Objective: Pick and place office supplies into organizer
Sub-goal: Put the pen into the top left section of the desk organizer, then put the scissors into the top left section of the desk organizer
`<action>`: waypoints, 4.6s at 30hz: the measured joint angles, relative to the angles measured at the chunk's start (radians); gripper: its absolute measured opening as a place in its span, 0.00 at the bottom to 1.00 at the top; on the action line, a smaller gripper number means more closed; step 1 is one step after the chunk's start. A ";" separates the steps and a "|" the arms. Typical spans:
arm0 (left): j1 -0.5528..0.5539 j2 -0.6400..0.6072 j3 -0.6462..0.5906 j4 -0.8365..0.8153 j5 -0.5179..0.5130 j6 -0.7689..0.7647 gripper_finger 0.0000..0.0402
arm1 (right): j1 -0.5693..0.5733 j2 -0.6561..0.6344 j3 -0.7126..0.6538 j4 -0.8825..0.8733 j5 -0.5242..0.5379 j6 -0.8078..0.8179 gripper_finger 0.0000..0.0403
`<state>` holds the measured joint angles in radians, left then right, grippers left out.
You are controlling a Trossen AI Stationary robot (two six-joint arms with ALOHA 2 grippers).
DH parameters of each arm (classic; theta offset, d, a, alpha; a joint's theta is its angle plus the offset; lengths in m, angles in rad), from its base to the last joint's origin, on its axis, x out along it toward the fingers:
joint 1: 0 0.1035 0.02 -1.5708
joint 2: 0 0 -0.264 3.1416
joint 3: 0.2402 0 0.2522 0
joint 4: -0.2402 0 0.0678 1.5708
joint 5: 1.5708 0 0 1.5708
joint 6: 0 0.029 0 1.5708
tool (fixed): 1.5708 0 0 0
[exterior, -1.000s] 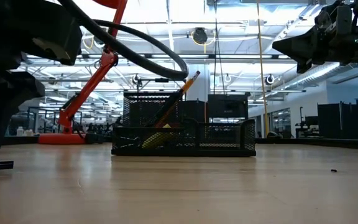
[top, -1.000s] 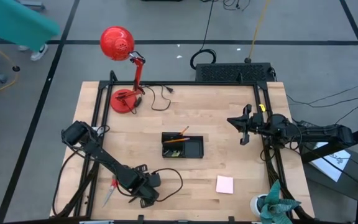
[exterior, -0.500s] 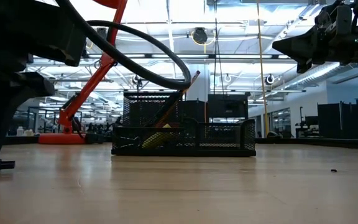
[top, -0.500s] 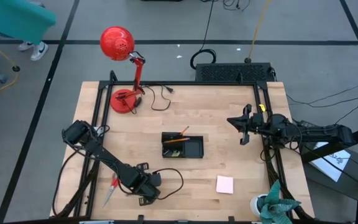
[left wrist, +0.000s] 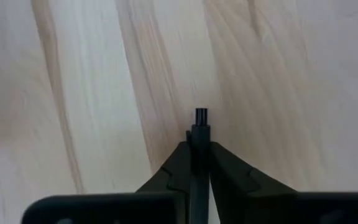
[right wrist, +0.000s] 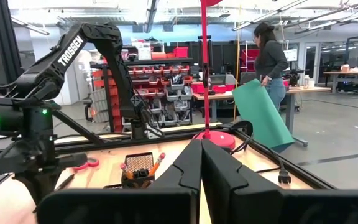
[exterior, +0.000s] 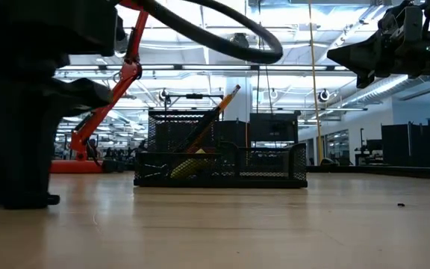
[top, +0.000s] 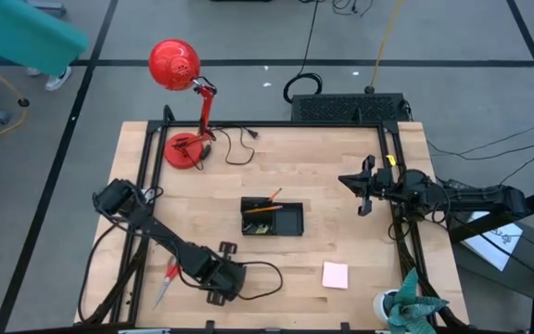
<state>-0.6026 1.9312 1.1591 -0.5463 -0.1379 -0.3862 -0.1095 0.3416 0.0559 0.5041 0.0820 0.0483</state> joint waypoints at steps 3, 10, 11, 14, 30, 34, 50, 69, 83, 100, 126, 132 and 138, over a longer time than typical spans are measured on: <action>0.023 -0.034 -0.005 0.025 -0.027 0.090 0.12 | 0.000 0.000 0.000 0.000 0.002 0.000 0.01; 0.102 -0.192 -0.001 0.244 -0.068 0.390 0.07 | 0.000 0.000 0.000 0.005 0.003 -0.001 0.01; 0.116 -0.214 -0.002 0.286 -0.054 0.446 0.06 | 0.000 0.000 0.000 0.005 0.003 -0.002 0.01; 0.163 -0.288 -0.001 0.424 0.037 0.622 0.05 | 0.000 0.000 0.000 0.007 0.003 -0.002 0.01; 0.598 -0.526 -0.261 0.751 0.518 0.817 0.04 | 0.000 0.000 0.000 0.010 0.000 -0.015 0.01; 0.707 -0.505 -0.403 1.069 0.663 0.693 0.02 | 0.000 0.000 0.000 0.012 0.001 -0.021 0.01; 0.713 -0.497 -0.529 1.177 0.660 0.627 0.01 | 0.000 0.007 0.000 -0.009 0.052 -0.061 0.01; 0.200 -0.643 -0.527 0.419 -0.066 0.176 0.01 | 0.000 0.009 0.000 -0.016 0.049 -0.026 0.01; -0.185 -0.641 -0.393 -0.231 -0.114 -0.648 0.01 | 0.000 0.017 0.000 -0.005 0.048 -0.010 0.01; -0.200 -0.638 -0.412 -0.210 0.003 -0.535 0.39 | 0.000 0.017 0.000 -0.007 0.048 -0.007 0.01; -0.143 -0.416 -0.459 -0.003 0.074 -0.481 0.26 | 0.000 0.017 0.000 -0.006 0.048 -0.003 0.01; -0.142 -0.409 -0.463 0.077 0.056 -0.441 0.05 | 0.000 0.018 0.000 -0.007 0.048 -0.002 0.01; -0.154 -0.363 -0.460 0.084 0.035 -0.414 0.06 | 0.000 0.017 0.000 -0.007 0.047 0.004 0.01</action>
<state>-0.7565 1.5683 0.6991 -0.4620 -0.1025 -0.8005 -0.1093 0.3584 0.0558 0.4972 0.1291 0.0525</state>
